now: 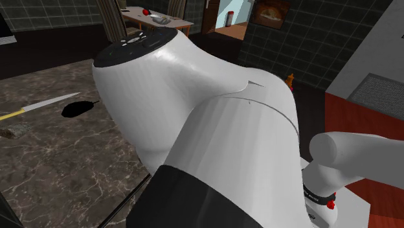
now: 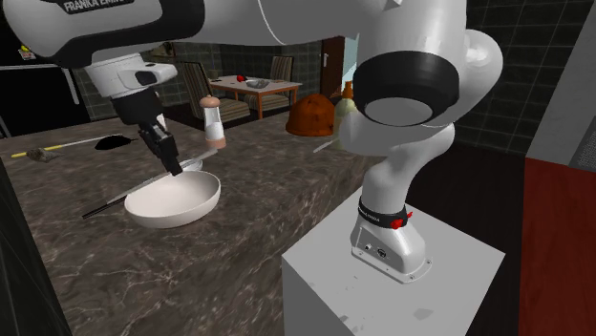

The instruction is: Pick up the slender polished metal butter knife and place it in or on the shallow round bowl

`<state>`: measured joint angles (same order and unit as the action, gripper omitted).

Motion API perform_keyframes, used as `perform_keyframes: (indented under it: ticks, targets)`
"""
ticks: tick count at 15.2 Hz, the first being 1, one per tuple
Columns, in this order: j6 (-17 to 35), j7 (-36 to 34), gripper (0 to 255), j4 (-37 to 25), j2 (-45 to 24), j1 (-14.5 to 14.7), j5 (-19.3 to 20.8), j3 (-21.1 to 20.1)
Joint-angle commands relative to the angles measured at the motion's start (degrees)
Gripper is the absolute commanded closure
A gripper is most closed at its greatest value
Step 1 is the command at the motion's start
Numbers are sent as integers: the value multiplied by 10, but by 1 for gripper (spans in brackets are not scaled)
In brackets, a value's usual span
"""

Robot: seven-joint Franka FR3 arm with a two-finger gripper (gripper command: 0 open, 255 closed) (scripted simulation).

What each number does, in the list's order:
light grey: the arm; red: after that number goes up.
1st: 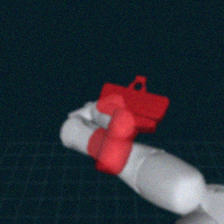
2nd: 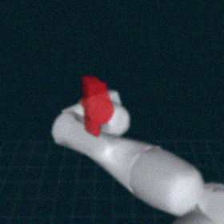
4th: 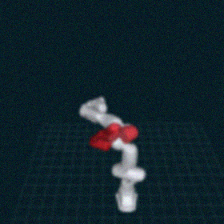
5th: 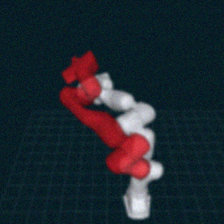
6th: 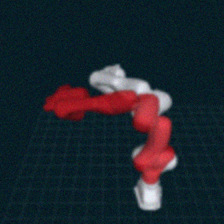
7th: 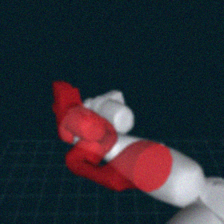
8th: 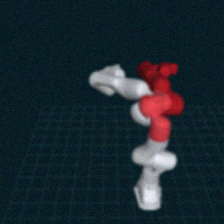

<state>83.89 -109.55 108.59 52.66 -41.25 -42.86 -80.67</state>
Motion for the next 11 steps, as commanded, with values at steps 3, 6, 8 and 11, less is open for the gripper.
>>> perform_keyframes:
  ticks: [3,6,8,11]
  targets:
    - [22,5,255,21,9,0,-13,-16]
    - [38,8,255,34,16,-1,-24,-28]
    - [45,9,255,39,18,-2,-28,-34]
    - [45,9,255,39,18,-2,-28,-34]
